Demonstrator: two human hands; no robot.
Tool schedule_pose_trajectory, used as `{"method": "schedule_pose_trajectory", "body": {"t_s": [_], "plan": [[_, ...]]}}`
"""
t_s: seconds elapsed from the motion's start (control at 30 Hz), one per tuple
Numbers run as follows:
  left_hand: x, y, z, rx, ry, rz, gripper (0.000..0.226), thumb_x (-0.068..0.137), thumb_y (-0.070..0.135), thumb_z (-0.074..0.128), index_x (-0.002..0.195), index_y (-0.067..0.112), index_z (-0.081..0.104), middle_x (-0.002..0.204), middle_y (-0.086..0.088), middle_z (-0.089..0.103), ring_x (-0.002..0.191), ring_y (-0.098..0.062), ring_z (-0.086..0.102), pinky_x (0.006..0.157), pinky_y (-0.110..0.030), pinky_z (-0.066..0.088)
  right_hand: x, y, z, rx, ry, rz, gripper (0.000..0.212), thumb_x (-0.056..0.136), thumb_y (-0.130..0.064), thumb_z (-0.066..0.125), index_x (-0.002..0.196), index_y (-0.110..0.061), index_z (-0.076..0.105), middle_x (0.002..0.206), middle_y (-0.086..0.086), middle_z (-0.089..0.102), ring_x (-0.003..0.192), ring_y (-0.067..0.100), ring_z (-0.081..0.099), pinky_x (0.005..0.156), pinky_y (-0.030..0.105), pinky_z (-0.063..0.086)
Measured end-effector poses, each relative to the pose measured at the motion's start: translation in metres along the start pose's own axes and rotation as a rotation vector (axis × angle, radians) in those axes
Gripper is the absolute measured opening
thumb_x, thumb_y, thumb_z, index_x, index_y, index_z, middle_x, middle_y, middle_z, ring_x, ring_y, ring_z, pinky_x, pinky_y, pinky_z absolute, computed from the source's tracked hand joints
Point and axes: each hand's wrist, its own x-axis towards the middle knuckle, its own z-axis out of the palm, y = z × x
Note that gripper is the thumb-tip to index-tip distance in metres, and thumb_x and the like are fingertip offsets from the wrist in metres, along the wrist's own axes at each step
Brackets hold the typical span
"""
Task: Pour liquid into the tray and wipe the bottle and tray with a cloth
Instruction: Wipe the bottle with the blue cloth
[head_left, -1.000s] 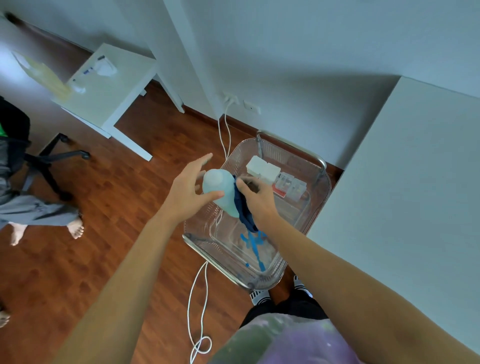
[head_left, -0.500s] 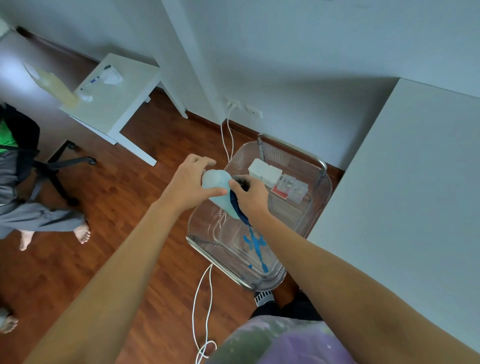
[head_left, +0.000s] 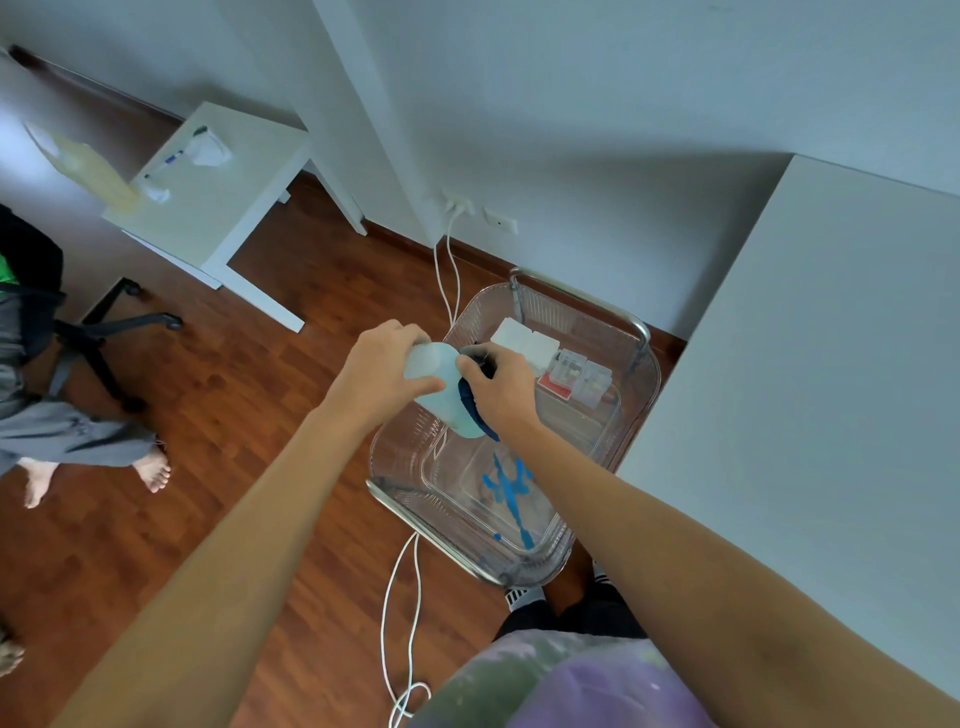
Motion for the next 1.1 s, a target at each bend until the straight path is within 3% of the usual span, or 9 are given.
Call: {"method": "schedule_pose_trajectory", "body": {"t_s": [0.13,0.2,0.3,0.37,0.5,0.57,0.73,0.9,1.1], "plan": [[0.004,-0.006,-0.008,-0.114,-0.145,0.115,0.052,0.074,0.008,0.081,0.122,0.018,0.065,0.123,-0.002,0.063,0.113,-0.017,0.057,0.089,-0.022,0.048,-0.001,0.003,-0.001,-0.008,-0.002,0.002,0.022,0.093,-0.023,0.057,0.109,-0.012,0.067,0.099,-0.002,0.068,0.085,0.008,0.057,0.070,0.006,0.040],[0.007,-0.007,-0.007,-0.105,-0.135,0.083,0.057,0.072,0.024,0.084,0.125,0.021,0.062,0.122,0.001,0.057,0.109,-0.015,0.056,0.089,-0.026,0.051,0.000,0.002,-0.001,-0.002,-0.014,0.010,0.023,0.093,-0.024,0.057,0.110,-0.012,0.067,0.103,0.001,0.069,0.086,0.009,0.058,0.076,0.014,0.043],[0.009,-0.005,-0.001,-0.023,-0.003,0.006,0.049,0.070,0.041,0.083,0.109,0.018,0.064,0.103,0.002,0.056,0.090,-0.014,0.056,0.075,-0.024,0.053,0.001,0.002,-0.002,-0.015,-0.032,-0.003,0.024,0.093,-0.023,0.056,0.111,-0.011,0.067,0.104,0.002,0.069,0.087,0.008,0.057,0.075,0.014,0.042],[0.008,-0.006,0.001,-0.039,0.004,0.036,0.046,0.071,0.034,0.084,0.109,0.017,0.065,0.101,-0.001,0.059,0.090,-0.015,0.058,0.076,-0.026,0.055,0.001,0.002,-0.002,-0.025,-0.036,-0.010,0.024,0.094,-0.024,0.055,0.111,-0.012,0.067,0.104,0.001,0.069,0.086,0.008,0.056,0.070,0.010,0.039],[0.007,-0.012,-0.003,-0.147,-0.110,0.124,0.056,0.075,0.014,0.081,0.127,0.018,0.062,0.119,0.000,0.064,0.109,-0.014,0.059,0.095,-0.032,0.053,-0.003,0.001,-0.004,-0.053,-0.040,-0.036,0.023,0.094,-0.024,0.054,0.110,-0.012,0.067,0.102,0.001,0.069,0.085,0.007,0.056,0.065,0.003,0.035],[0.005,-0.011,-0.003,-0.169,-0.128,0.136,0.055,0.077,0.015,0.079,0.129,0.019,0.060,0.125,0.001,0.062,0.114,-0.013,0.056,0.097,-0.032,0.051,-0.003,-0.001,-0.004,-0.057,-0.051,-0.045,0.023,0.095,-0.023,0.053,0.109,-0.011,0.067,0.102,0.002,0.069,0.085,0.008,0.056,0.068,0.007,0.037],[0.004,-0.005,0.006,-0.067,0.077,0.014,0.047,0.072,0.037,0.083,0.109,0.014,0.067,0.100,-0.001,0.063,0.088,-0.013,0.057,0.072,-0.021,0.050,-0.002,-0.005,-0.006,-0.098,-0.079,-0.049,0.024,0.096,-0.022,0.052,0.112,-0.010,0.066,0.106,0.005,0.069,0.087,0.008,0.055,0.077,0.018,0.040],[0.002,-0.006,0.002,-0.102,0.000,0.105,0.046,0.075,0.024,0.082,0.116,0.013,0.067,0.105,-0.003,0.065,0.092,-0.014,0.059,0.077,-0.025,0.055,-0.003,-0.002,-0.006,-0.118,-0.063,-0.053,0.023,0.096,-0.021,0.050,0.110,-0.010,0.066,0.103,0.003,0.069,0.083,0.008,0.054,0.066,0.008,0.035],[-0.004,-0.010,-0.003,-0.158,-0.056,0.191,0.047,0.074,0.021,0.083,0.118,0.011,0.068,0.105,-0.001,0.066,0.094,-0.016,0.062,0.081,-0.036,0.058,-0.006,0.013,-0.009,-0.179,-0.091,0.036,0.025,0.095,-0.011,0.048,0.109,-0.006,0.068,0.106,0.007,0.070,0.091,0.016,0.060,0.080,0.024,0.043]]}}
